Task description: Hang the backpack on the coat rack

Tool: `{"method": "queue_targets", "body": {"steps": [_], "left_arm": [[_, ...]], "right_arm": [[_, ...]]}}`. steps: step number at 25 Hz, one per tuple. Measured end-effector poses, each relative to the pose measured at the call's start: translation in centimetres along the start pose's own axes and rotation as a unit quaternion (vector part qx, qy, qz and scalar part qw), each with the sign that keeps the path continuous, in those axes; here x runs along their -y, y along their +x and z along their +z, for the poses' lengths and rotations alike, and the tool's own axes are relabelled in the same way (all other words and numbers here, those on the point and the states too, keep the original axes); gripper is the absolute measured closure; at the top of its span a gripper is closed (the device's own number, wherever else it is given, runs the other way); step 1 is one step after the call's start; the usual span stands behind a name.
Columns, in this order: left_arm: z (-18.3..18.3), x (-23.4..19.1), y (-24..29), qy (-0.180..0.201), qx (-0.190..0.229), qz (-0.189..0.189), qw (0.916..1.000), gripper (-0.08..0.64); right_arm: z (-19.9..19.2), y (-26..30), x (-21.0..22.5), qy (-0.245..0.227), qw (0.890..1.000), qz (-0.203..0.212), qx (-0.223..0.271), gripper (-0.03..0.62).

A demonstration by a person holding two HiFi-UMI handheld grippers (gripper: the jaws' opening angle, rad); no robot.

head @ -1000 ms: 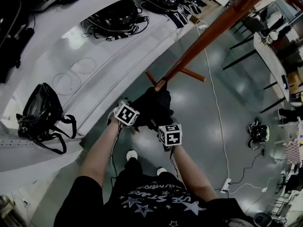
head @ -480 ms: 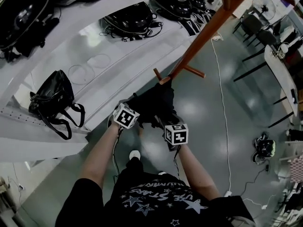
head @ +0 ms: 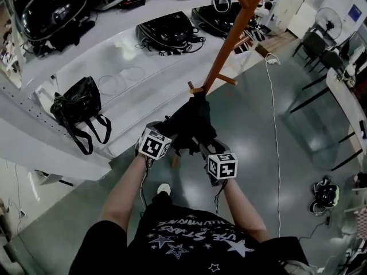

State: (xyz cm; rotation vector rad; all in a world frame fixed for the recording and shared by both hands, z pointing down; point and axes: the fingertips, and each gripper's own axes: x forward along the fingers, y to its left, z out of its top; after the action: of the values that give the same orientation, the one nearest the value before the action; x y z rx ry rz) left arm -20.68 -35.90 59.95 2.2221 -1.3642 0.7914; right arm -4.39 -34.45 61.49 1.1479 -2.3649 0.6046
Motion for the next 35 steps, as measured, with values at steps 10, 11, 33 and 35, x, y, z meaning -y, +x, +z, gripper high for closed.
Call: {"method": "queue_targets", "body": {"steps": [10, 11, 33, 35], "left_arm": [[2.1, 9.7, -7.8, -0.013, 0.079, 0.038, 0.9960, 0.239], [2.1, 10.7, -8.7, -0.019, 0.088, 0.041, 0.9951, 0.239], [-6.1, 25.3, -20.7, -0.067, 0.136, 0.136, 0.9789, 0.543], [-6.3, 25.2, -20.9, -0.081, 0.140, 0.139, 0.9770, 0.545]], "right_arm": [[2.7, -10.8, -0.5, -0.034, 0.994, 0.053, 0.085, 0.457], [2.8, -12.0, -0.6, -0.037, 0.993, 0.056, 0.093, 0.470], [-2.0, -25.4, -2.9, -0.043, 0.970, 0.150, 0.186, 0.581], [-2.4, -24.9, -3.4, -0.038, 0.970, 0.156, 0.181, 0.581]]}}
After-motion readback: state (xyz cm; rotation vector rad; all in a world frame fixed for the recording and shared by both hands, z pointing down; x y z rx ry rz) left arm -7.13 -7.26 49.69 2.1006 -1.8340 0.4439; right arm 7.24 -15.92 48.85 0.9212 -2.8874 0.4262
